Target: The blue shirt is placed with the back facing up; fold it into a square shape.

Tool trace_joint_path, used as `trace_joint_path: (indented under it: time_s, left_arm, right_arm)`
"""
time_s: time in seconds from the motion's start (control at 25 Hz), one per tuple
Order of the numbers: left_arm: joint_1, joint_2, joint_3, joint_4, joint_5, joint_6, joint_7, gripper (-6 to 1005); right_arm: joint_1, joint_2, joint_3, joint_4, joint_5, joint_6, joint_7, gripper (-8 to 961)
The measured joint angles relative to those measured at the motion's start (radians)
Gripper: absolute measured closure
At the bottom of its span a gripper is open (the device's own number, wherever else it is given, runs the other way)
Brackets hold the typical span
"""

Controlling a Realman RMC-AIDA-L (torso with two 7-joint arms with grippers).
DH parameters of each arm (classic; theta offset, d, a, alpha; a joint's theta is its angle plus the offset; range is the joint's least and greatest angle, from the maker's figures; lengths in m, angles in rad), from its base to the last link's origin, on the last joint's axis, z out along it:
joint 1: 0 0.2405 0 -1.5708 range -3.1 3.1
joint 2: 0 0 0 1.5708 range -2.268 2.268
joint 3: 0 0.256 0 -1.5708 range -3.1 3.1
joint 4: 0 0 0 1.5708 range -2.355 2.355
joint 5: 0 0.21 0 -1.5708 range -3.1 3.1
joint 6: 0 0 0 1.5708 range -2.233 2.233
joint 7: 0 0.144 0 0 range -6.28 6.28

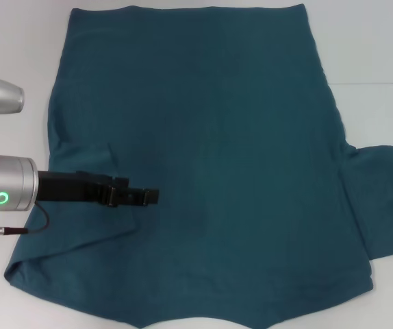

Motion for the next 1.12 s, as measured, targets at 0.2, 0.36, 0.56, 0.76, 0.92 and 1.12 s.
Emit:
trace_joint_path:
  time_s: [0.2,0.36,0.56,0.76,0.92,1.12]
  left_arm:
    - [0.0,0.0,0.0,0.0,0.0,-0.001,0.0,121]
    - [0.0,0.0,-0.001,0.0,0.0,-0.002,0.0,121]
    - [0.0,0.0,-0.003,0.0,0.0,-0.003,0.003,121]
    - [0.0,0.0,0.001,0.0,0.0,-0.013,0.003,121]
    - [0.0,0.0,0.001,-0.002,0.0,-0.013,0.003,121]
    - [-0.002,0.0,0.0,-0.007,0.0,-0.015,0.006,121]
  right_arm:
    - [0.001,0.006,-0.004,0.0,0.0,0.012,-0.001,311]
    - [0.003,0.01,-0.016,0.0,0.0,0.018,-0.001,318]
    - [0.004,0.016,-0.019,0.0,0.0,0.026,-0.001,326]
    - [0.005,0.018,-0.025,0.001,0.0,0.032,-0.001,334]
    - [0.006,0.018,-0.025,0.008,0.0,0.037,-0.001,340]
    - [0.007,0.018,-0.025,0.011,0.0,0.039,-0.001,349]
